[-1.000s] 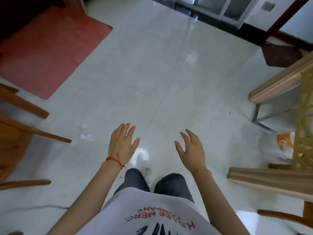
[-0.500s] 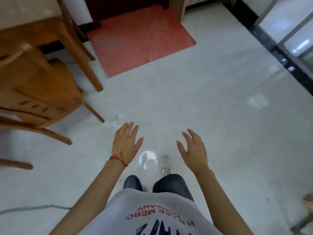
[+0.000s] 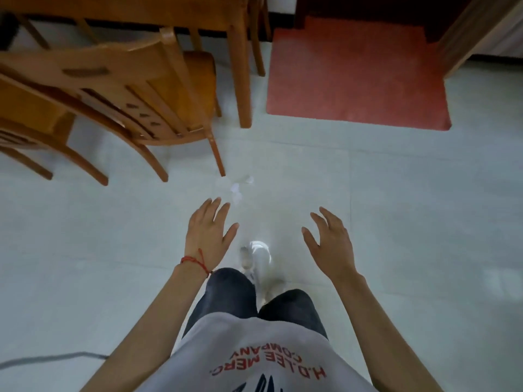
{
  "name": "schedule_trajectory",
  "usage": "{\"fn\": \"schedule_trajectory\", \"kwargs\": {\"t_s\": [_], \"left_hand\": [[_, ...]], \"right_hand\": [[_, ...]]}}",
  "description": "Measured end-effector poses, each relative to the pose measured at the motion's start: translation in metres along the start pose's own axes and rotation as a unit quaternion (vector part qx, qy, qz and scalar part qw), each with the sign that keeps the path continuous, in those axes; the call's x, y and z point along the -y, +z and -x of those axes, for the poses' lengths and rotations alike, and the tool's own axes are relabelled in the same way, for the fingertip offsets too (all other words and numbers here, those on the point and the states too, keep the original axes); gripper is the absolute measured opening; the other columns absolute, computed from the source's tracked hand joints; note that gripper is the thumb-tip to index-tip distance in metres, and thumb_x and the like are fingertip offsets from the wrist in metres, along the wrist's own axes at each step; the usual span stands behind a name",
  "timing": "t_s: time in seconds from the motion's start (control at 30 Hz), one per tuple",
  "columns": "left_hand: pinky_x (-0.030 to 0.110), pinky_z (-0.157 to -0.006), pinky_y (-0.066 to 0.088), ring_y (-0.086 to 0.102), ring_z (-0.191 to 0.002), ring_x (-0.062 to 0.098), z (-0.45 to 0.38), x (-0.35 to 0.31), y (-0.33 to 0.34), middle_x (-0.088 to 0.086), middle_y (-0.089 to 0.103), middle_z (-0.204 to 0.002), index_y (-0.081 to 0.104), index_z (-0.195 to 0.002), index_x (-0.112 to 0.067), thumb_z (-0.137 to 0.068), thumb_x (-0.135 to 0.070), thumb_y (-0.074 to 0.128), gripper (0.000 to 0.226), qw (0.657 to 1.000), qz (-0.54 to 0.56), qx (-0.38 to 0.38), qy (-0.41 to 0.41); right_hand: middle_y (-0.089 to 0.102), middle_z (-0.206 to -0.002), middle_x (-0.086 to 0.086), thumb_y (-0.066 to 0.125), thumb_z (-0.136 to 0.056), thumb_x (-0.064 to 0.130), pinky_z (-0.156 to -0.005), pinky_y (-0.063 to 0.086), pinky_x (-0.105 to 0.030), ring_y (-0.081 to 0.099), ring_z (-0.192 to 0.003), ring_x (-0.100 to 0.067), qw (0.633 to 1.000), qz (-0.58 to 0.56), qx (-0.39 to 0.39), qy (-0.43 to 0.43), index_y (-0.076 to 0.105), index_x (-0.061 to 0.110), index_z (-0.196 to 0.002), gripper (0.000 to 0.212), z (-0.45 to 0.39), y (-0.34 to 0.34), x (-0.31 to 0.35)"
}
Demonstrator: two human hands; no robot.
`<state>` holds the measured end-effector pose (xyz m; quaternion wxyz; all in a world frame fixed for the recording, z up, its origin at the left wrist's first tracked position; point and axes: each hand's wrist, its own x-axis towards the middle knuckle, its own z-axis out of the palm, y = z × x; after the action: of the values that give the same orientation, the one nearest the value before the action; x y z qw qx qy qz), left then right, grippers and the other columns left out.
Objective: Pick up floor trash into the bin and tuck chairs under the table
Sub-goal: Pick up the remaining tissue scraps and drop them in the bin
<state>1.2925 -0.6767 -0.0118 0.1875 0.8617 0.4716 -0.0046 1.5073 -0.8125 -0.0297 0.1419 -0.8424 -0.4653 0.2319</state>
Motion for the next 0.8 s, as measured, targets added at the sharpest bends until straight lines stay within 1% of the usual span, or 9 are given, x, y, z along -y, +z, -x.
{"fn": "schedule_trajectory", "kwargs": {"t_s": [0.07, 0.2, 0.4, 0.5, 0.6, 0.8], "left_hand": [[0.049, -0.103, 0.034, 0.041, -0.127, 0.04, -0.011, 0.004, -0.001, 0.022, 0.049, -0.134, 0.05, -0.125, -0.002, -0.088, -0.041, 0.04, 0.055, 1.0, 0.002, -0.007, -0.021], [0.047, -0.106, 0.031, 0.037, -0.13, 0.038, -0.04, 0.011, 0.004, 0.021, 0.046, -0.137, 0.048, -0.127, -0.003, -0.09, -0.034, 0.051, 0.049, 0.999, 0.005, -0.006, -0.042], [0.048, -0.105, 0.032, 0.039, -0.128, 0.04, -0.098, 0.013, 0.002, 0.023, 0.047, -0.135, 0.05, -0.125, -0.001, -0.089, -0.031, 0.054, 0.048, 0.999, 0.013, 0.004, -0.043], [0.05, -0.101, 0.035, 0.042, -0.126, 0.041, -0.126, 0.012, 0.003, 0.024, 0.05, -0.132, 0.052, -0.123, 0.0, -0.087, -0.032, 0.051, 0.048, 0.999, 0.018, 0.006, -0.032], [0.049, -0.103, 0.033, 0.039, -0.128, 0.041, -0.147, 0.011, 0.006, 0.024, 0.048, -0.134, 0.05, -0.124, 0.0, -0.088, -0.027, 0.057, 0.046, 0.998, 0.03, 0.014, -0.044], [0.048, -0.104, 0.031, 0.038, -0.129, 0.04, -0.185, 0.009, 0.025, 0.023, 0.047, -0.135, 0.049, -0.126, -0.001, -0.088, -0.027, 0.056, 0.047, 0.997, 0.035, 0.019, -0.072]], "right_hand": [[0.033, -0.148, -0.007, 0.044, -0.093, 0.039, -0.109, 0.026, -0.036, 0.027, -0.137, -0.022, 1.0, 0.006, 0.018, -0.016, 0.044, 0.014, -0.133, 0.047, -0.02, 0.002, 0.003], [0.033, -0.148, -0.007, 0.043, -0.093, 0.04, -0.109, 0.025, -0.036, 0.027, -0.136, -0.022, 0.999, 0.02, 0.03, -0.037, 0.043, 0.013, -0.133, 0.048, -0.06, 0.001, 0.011], [0.033, -0.148, -0.006, 0.042, -0.094, 0.04, -0.108, 0.026, -0.035, 0.028, -0.136, -0.021, 0.998, 0.022, 0.04, -0.037, 0.043, 0.014, -0.133, 0.047, -0.117, -0.006, 0.016], [0.033, -0.148, -0.006, 0.042, -0.094, 0.04, -0.108, 0.027, -0.035, 0.028, -0.136, -0.021, 0.998, 0.016, 0.039, -0.035, 0.043, 0.015, -0.133, 0.047, -0.145, -0.011, 0.016], [0.034, -0.148, -0.007, 0.043, -0.093, 0.039, -0.107, 0.028, -0.036, 0.029, -0.136, -0.022, 0.999, 0.013, 0.038, -0.035, 0.043, 0.013, -0.133, 0.047, -0.168, -0.014, 0.016], [0.033, -0.148, -0.008, 0.041, -0.094, 0.04, -0.108, 0.028, -0.037, 0.029, -0.136, -0.022, 0.994, 0.014, 0.091, -0.064, 0.042, 0.014, -0.134, 0.048, -0.216, 0.003, 0.009]]}}
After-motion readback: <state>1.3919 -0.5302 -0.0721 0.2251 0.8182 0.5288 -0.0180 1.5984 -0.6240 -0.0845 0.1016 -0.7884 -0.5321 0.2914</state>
